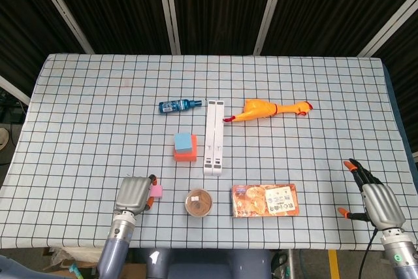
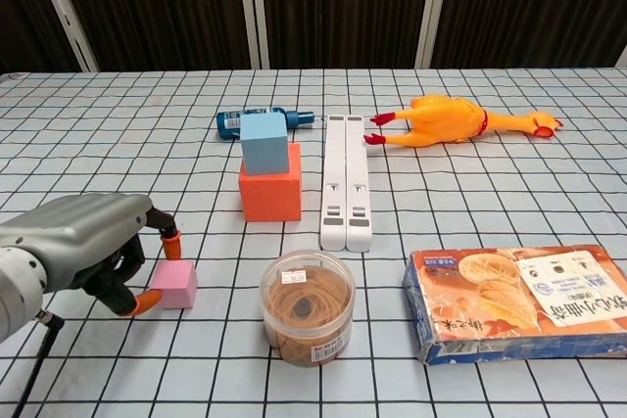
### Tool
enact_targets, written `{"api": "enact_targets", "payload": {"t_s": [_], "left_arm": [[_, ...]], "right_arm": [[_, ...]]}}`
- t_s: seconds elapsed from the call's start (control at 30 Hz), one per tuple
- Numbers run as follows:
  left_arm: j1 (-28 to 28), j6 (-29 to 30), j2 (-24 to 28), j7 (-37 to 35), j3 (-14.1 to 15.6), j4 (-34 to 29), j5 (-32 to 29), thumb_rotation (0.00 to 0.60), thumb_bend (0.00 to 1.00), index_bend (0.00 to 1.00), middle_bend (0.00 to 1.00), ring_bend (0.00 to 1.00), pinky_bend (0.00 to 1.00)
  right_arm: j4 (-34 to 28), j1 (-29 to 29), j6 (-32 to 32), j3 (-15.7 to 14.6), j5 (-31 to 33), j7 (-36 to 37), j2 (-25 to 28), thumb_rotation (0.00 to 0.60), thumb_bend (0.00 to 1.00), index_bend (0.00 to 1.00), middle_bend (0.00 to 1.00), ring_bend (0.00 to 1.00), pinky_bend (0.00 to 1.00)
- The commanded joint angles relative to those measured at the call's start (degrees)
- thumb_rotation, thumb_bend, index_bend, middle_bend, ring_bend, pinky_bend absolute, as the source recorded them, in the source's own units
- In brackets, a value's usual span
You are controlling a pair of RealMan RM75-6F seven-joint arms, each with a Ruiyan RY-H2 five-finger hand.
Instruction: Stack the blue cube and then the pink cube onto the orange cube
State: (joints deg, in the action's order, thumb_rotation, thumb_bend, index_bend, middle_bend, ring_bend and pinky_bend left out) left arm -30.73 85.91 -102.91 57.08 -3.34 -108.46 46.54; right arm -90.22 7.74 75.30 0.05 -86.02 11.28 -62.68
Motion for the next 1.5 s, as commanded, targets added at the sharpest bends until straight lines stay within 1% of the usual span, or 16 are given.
{"api": "enact_targets", "payload": {"t_s": [0.03, 0.2, 0.33, 0.43, 0.53, 0.6, 0.7, 0.73, 0.77, 0.83, 0.97, 1.07, 1.2, 1.3, 1.4, 1.5], "left_arm": [[0.2, -0.1, 0.3, -0.6, -0.2, -0.3, 0.4, 0.6, 0.41, 0.41, 0.88, 0.77, 0.84], [0.6, 0.9, 2.6, -1.4, -0.7, -3.3, 2.4, 0.6, 0.42, 0.41, 0.88, 0.77, 0.84], [0.6, 3.4, 5.5, 0.0, -1.5, -7.3, 5.0, 0.6, 0.42, 0.41, 0.88, 0.77, 0.84], [0.6, 5.8, 7.8, 1.4, -2.9, -11.4, 6.8, 0.6, 0.42, 0.41, 0.88, 0.77, 0.84], [0.3, 7.6, 9.7, 2.6, -5.8, -15.6, 6.7, 0.6, 0.41, 0.41, 0.88, 0.77, 0.84], [-0.4, 8.4, 10.8, 3.7, -8.4, -18.0, 6.0, 0.6, 0.41, 0.41, 0.88, 0.77, 0.84], [-2.0, 9.1, 11.6, 5.8, -12.4, -21.0, 3.4, 0.6, 0.41, 0.41, 0.88, 0.77, 0.84], [-3.4, 9.3, 11.5, 7.0, -14.9, -21.5, 2.2, 0.6, 0.41, 0.41, 0.88, 0.77, 0.84], [-5.1, 9.4, 10.8, 8.3, -18.0, -21.0, 0.2, 0.6, 0.41, 0.41, 0.88, 0.77, 0.84], [-8.0, 10.2, 9.4, 10.8, -22.0, -19.7, -3.9, 0.6, 0.41, 0.41, 0.88, 0.77, 0.84], [-12.2, 11.5, 7.0, 13.4, -26.6, -17.1, -9.2, 0.6, 0.41, 0.41, 0.88, 0.77, 0.84], [-15.3, 12.3, 5.0, 14.4, -29.6, -14.7, -12.7, 0.6, 0.41, 0.41, 0.88, 0.77, 0.84], [-18.8, 12.7, 2.8, 14.8, -32.6, -11.7, -16.9, 0.6, 0.41, 0.41, 0.88, 0.77, 0.84], [-21.3, 12.8, 1.5, 15.0, -34.3, -9.1, -19.7, 0.6, 0.41, 0.41, 0.88, 0.77, 0.84], [-22.8, 12.8, 0.8, 15.0, -35.2, -7.5, -21.1, 0.6, 0.41, 0.4, 0.88, 0.77, 0.84], [-24.8, 12.5, 0.0, 14.8, -35.4, -4.6, -22.2, 0.6, 0.41, 0.4, 0.87, 0.77, 0.84]], "right_arm": [[0.0, 0.0, 0.0, 0.0, 0.0, 0.0, 0.0, 0.6, 0.06, 0.09, 0.06, 0.16, 0.29], [0.0, 0.0, 0.0, 0.0, -0.1, 0.0, 0.0, 0.6, 0.06, 0.09, 0.06, 0.16, 0.29], [0.0, 0.1, -0.1, 0.0, -0.1, -0.1, 0.0, 0.6, 0.06, 0.09, 0.06, 0.16, 0.29], [-0.2, 0.1, 0.0, -0.1, -0.2, -0.2, 0.0, 0.6, 0.06, 0.09, 0.06, 0.16, 0.29], [-0.3, 0.1, 0.1, -0.1, -0.3, -0.4, 0.0, 0.6, 0.06, 0.09, 0.06, 0.16, 0.29], [-0.4, 0.1, 0.0, -0.1, -0.3, -0.5, 0.0, 0.6, 0.06, 0.09, 0.06, 0.16, 0.29], [-0.4, 0.1, -0.2, -0.1, -0.1, -0.6, -0.1, 0.6, 0.06, 0.09, 0.06, 0.16, 0.29], [-0.4, 0.2, -0.3, -0.2, -0.2, -0.8, -0.2, 0.6, 0.06, 0.09, 0.06, 0.16, 0.29], [-0.4, 0.2, -0.4, -0.2, -0.2, -0.9, -0.2, 0.6, 0.06, 0.09, 0.06, 0.16, 0.29], [-0.3, 0.3, -0.5, -0.2, -0.2, -1.0, -0.3, 0.6, 0.06, 0.09, 0.06, 0.16, 0.29], [-0.2, 0.3, -0.6, -0.1, 0.1, -0.8, -0.3, 0.6, 0.06, 0.09, 0.06, 0.16, 0.29], [0.0, 0.3, -0.7, -0.1, 0.2, -0.6, -0.3, 0.6, 0.06, 0.09, 0.06, 0.16, 0.29], [0.1, 0.3, -0.6, -0.1, 0.2, -0.3, -0.3, 0.6, 0.06, 0.09, 0.06, 0.16, 0.29], [0.2, 0.3, -0.5, 0.0, 0.2, -0.1, -0.2, 0.6, 0.06, 0.09, 0.06, 0.16, 0.29], [0.2, 0.2, -0.5, 0.0, 0.2, 0.1, -0.1, 0.6, 0.06, 0.09, 0.06, 0.16, 0.29], [0.3, 0.2, -0.4, 0.0, 0.2, 0.4, 0.0, 0.6, 0.06, 0.09, 0.06, 0.16, 0.29]]}}
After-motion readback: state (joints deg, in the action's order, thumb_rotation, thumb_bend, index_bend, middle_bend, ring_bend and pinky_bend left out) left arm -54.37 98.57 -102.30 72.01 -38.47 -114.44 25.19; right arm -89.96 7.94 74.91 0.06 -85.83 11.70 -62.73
